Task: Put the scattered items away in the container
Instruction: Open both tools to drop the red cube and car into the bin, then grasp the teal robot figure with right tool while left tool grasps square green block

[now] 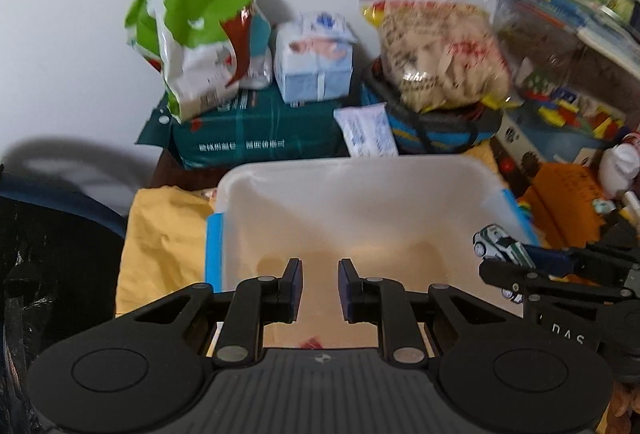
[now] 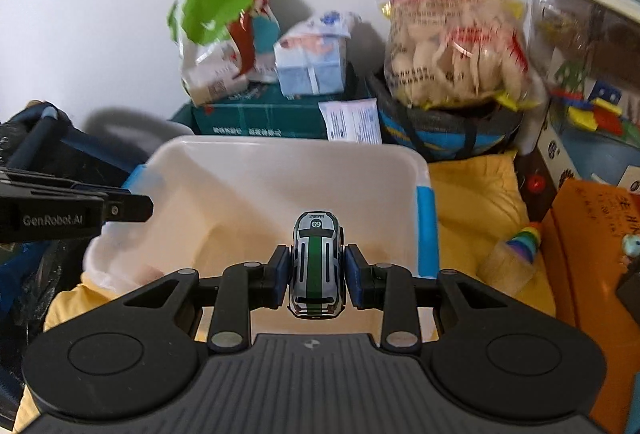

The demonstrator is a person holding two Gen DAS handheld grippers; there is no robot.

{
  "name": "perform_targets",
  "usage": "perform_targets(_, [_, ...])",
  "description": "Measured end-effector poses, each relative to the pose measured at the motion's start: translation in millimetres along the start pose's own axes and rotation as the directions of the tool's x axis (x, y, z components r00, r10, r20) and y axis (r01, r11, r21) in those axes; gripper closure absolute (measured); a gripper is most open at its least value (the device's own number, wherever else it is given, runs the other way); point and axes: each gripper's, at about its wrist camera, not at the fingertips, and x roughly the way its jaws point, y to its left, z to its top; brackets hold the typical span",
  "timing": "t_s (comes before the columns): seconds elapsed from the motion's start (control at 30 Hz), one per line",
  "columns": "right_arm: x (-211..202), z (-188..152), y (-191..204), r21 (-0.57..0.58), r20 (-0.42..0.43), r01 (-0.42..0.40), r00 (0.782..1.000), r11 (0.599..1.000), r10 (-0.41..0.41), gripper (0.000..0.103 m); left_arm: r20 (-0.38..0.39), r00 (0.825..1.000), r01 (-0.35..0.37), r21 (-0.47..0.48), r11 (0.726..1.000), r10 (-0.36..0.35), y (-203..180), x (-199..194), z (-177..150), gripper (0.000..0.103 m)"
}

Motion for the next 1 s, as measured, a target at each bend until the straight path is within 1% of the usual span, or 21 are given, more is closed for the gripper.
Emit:
perform_targets(0.03, [5, 1, 1, -0.008, -0.010, 0.005, 1.000, 1.000, -0.005, 0.070, -0.005, 1.000, -0.003, 0.003, 1.000, 0.003, 0, 5, 1, 0.080])
perform_targets(0.07, [12, 3, 2, -0.020, -0.032, 0.014, 0.999, 1.000, -0.015, 0.070, -0.012, 1.000, -0.004, 0.007, 1.000, 0.004, 0, 9, 2, 0.076])
perform_targets(0.1, [17, 4, 3, -0.024, -0.051, 0.023, 0.998, 0.999, -0.024, 0.067, -0.024, 1.000, -0.008, 0.009, 1.000, 0.008, 1, 13, 3, 0.071])
perform_targets(0.13, [19, 6, 4, -0.022, -0.062, 0.027, 0.998, 0.999, -0.028, 0.053, -0.035, 0.999, -0.017, 0.009, 1.000, 0.018, 2, 16, 4, 0.064])
perform_targets(0.17, [20, 8, 4, -0.021, -0.063, 0.024, 0.998, 0.999, -0.026, 0.043, -0.037, 0.999, -0.025, 0.009, 1.000, 0.026, 3, 16, 4, 0.058])
perform_targets(0.2, [18, 9, 5, -0.023, -0.060, 0.018, 0.998, 1.000, -0.020, 0.028, -0.035, 0.999, -0.027, 0.010, 1.000, 0.027, 5, 15, 3, 0.055])
perform_targets(0.23, [15, 10, 5, -0.025, -0.051, 0.014, 0.999, 1.000, -0.015, 0.025, -0.034, 0.999, -0.027, 0.012, 1.000, 0.027, 6, 12, 1, 0.052])
perform_targets(0.33, [3, 9, 5, -0.038, -0.015, 0.006, 1.000, 0.999, -0.007, 0.025, -0.025, 0.999, -0.029, 0.039, 0.999, 0.030, 8, 1, -8, 0.052])
perform_targets(0.43, [-25, 0, 4, -0.057, 0.058, -0.016, 0.998, 0.998, 0.019, 0.026, 0.000, 1.000, -0.011, 0.056, 0.998, 0.011, 8, -18, -24, 0.049])
perform_targets(0.5, [-49, -17, 0, -0.066, 0.112, -0.021, 0.993, 0.998, 0.029, 0.026, 0.021, 1.000, 0.017, 0.061, 0.998, -0.018, 8, -33, -40, 0.047])
perform_targets(0.53, [-57, -29, -4, -0.062, 0.122, -0.016, 0.992, 0.998, 0.024, 0.026, 0.030, 0.999, 0.035, 0.062, 0.997, -0.037, 8, -39, -51, 0.043])
perform_targets(0.6, [-68, -59, -14, -0.044, 0.123, 0.008, 0.992, 0.999, -0.003, 0.027, 0.032, 0.996, 0.075, 0.066, 0.995, -0.077, 7, -48, -78, 0.042])
perform_targets(0.63, [-70, -74, -19, -0.036, 0.112, 0.018, 0.994, 0.999, -0.014, 0.031, 0.030, 0.995, 0.090, 0.073, 0.993, -0.092, 6, -49, -94, 0.042])
perform_targets(0.67, [-69, -91, -25, -0.025, 0.084, 0.032, 0.996, 0.999, -0.029, 0.032, 0.025, 0.995, 0.092, 0.081, 0.992, -0.094, 4, -49, -109, 0.042])
perform_targets(0.7, [-65, -107, -30, -0.015, 0.047, 0.040, 0.998, 0.999, -0.040, 0.035, 0.010, 0.995, 0.093, 0.091, 0.991, -0.095, 1, -47, -124, 0.042])
perform_targets(0.73, [-61, -121, -35, -0.004, 0.005, 0.046, 0.999, 0.999, -0.046, 0.042, -0.013, 0.995, 0.099, 0.101, 0.990, -0.098, -2, -43, -138, 0.042])
perform_targets(0.8, [-52, -145, -44, 0.016, -0.060, 0.052, 0.997, 0.999, -0.051, 0.046, -0.060, 0.993, 0.110, 0.113, 0.987, -0.104, -7, -33, -161, 0.042])
perform_targets(0.9, [-41, -169, -53, 0.024, -0.123, 0.067, 0.990, 0.997, -0.063, 0.049, -0.098, 0.991, 0.109, 0.148, 0.983, -0.095, -16, -21, -186, 0.042])
perform_targets(1.0, [-36, -176, -58, 0.034, -0.138, 0.065, 0.989, 0.997, -0.059, 0.051, -0.103, 0.990, 0.117, 0.170, 0.978, -0.101, -23, -15, -197, 0.042])
